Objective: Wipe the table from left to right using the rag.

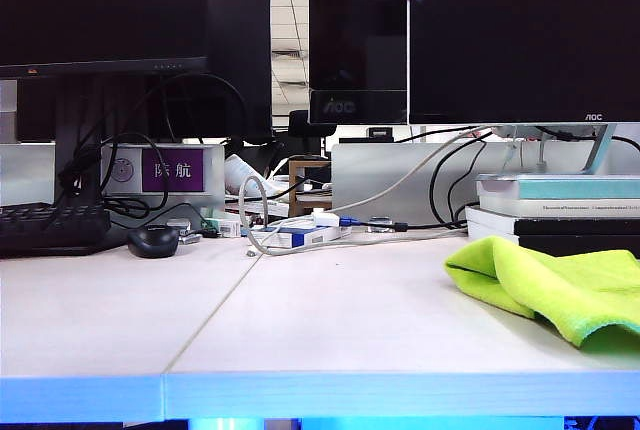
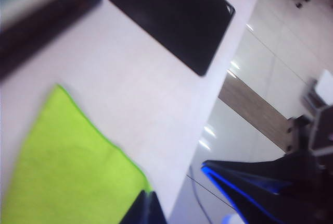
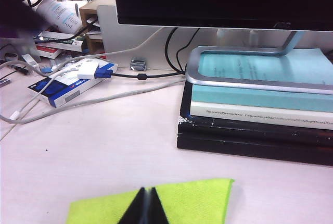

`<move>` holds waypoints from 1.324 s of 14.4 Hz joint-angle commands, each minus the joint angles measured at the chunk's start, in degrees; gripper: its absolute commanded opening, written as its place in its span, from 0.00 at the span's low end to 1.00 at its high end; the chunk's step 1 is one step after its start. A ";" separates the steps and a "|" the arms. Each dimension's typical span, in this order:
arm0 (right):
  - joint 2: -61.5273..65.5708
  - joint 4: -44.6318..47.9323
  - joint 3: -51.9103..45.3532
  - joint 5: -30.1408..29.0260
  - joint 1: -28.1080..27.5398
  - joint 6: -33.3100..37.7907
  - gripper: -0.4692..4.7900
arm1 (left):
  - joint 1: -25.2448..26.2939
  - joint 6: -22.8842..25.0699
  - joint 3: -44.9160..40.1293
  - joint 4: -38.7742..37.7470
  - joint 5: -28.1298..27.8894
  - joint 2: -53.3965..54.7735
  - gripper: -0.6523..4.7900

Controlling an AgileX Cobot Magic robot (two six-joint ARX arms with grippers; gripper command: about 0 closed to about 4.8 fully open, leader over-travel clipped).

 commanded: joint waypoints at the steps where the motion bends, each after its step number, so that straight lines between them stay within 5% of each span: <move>1: 0.07 1.57 -1.79 0.46 -0.04 -1.75 0.09 | 0.00 2.16 0.50 0.77 -1.05 -6.86 0.11; 11: 0.11 3.96 -16.70 4.33 0.02 2.01 0.11 | 0.00 4.85 0.50 -1.11 -10.84 -26.86 0.11; 19: 0.09 3.08 -16.70 4.26 0.07 2.89 0.11 | -0.02 9.09 0.48 -11.50 -26.99 -41.62 0.11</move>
